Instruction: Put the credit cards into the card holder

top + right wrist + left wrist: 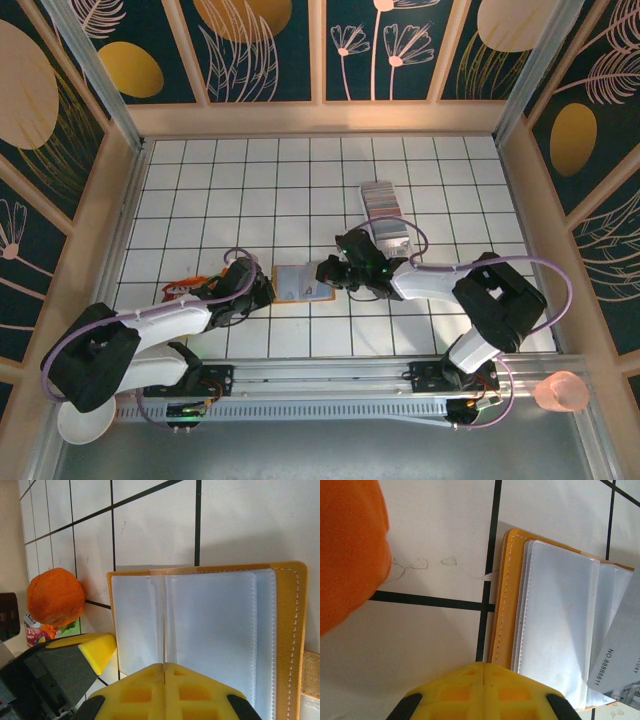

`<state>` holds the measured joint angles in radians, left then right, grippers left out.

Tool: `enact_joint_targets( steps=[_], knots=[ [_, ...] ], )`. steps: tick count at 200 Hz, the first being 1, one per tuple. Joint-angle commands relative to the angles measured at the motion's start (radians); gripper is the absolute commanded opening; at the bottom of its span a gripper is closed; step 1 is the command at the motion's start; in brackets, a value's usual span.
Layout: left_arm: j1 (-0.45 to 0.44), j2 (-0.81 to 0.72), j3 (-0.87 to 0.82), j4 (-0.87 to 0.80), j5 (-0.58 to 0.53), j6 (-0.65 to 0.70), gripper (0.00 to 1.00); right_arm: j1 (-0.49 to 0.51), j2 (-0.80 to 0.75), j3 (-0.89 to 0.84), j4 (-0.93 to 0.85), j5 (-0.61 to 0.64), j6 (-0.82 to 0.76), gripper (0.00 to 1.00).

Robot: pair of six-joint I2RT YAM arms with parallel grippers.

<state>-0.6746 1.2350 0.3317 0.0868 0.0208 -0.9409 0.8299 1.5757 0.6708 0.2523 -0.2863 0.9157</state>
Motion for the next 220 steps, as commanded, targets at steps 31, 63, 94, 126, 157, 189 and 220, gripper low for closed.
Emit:
enact_joint_targets(
  steps=[31,63,94,126,157,189,220],
  knots=[
    [-0.003,0.006,-0.006,0.014,0.012,0.002,0.05,-0.003,0.041,-0.022,0.061,-0.018,0.004,0.00],
    [-0.002,0.004,-0.006,0.013,0.010,0.001,0.05,-0.001,0.058,-0.035,0.093,-0.033,0.018,0.00],
    [-0.003,0.009,-0.006,0.014,0.010,0.002,0.04,0.001,0.063,-0.042,0.123,-0.049,0.031,0.00],
    [-0.002,0.011,-0.004,0.014,0.010,0.001,0.04,0.002,0.051,-0.050,0.139,-0.057,0.041,0.00],
    [-0.003,0.009,-0.006,0.014,0.010,0.001,0.04,0.001,0.035,-0.063,0.165,-0.062,0.055,0.00],
    [-0.002,0.009,-0.008,0.014,0.010,0.002,0.04,0.002,0.036,-0.062,0.175,-0.065,0.064,0.00],
    [-0.003,0.009,-0.010,0.016,0.010,0.001,0.04,0.001,0.029,-0.057,0.164,-0.063,0.065,0.00]
  ],
)
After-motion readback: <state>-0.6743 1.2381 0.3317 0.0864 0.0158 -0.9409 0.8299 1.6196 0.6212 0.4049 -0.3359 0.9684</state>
